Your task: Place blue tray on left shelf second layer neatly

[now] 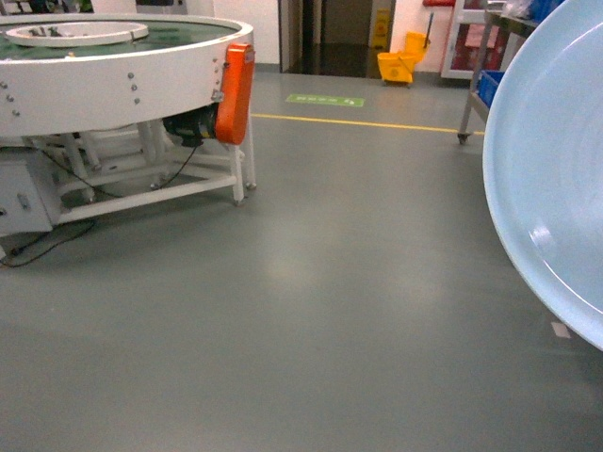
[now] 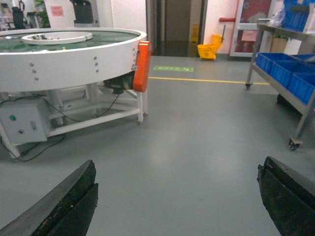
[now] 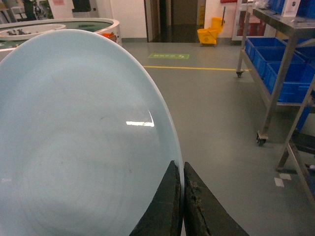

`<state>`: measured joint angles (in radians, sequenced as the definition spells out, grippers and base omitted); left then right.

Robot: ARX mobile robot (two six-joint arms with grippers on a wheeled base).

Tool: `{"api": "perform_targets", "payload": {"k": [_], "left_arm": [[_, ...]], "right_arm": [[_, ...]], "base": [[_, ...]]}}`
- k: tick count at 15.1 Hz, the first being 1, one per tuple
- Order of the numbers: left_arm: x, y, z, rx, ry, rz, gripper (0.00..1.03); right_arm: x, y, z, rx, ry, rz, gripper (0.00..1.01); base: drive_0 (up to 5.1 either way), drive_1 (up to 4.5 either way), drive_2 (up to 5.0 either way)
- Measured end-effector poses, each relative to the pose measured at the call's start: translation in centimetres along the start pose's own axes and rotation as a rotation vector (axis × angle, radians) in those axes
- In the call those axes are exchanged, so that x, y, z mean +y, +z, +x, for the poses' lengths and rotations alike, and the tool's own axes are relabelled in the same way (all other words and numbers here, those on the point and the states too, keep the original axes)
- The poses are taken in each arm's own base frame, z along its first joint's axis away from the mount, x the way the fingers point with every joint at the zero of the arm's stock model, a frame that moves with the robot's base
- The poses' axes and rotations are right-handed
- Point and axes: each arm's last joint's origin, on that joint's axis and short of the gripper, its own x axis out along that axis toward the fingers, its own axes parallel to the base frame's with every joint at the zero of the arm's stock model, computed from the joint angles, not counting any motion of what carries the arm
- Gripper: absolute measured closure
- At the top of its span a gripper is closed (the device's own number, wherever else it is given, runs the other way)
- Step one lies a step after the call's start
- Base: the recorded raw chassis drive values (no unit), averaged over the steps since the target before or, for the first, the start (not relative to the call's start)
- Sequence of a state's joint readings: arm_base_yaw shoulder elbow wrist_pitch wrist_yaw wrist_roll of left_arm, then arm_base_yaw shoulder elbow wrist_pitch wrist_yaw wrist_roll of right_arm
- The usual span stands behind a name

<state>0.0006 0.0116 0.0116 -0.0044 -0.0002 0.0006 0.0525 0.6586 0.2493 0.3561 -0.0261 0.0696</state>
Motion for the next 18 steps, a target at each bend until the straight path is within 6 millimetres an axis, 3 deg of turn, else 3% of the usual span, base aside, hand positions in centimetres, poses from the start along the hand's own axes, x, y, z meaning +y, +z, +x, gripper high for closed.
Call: {"api": "perform_targets", "payload": {"k": [18], "left_arm": [[-0.01,-0.02,0.00,0.002,0.000,0.000,0.05]], "right_arm": [[0.00,0.00,0.01,0.000,0.000,0.000,0.99]], "base": [[-1.7,2.61,-5.9]]}}
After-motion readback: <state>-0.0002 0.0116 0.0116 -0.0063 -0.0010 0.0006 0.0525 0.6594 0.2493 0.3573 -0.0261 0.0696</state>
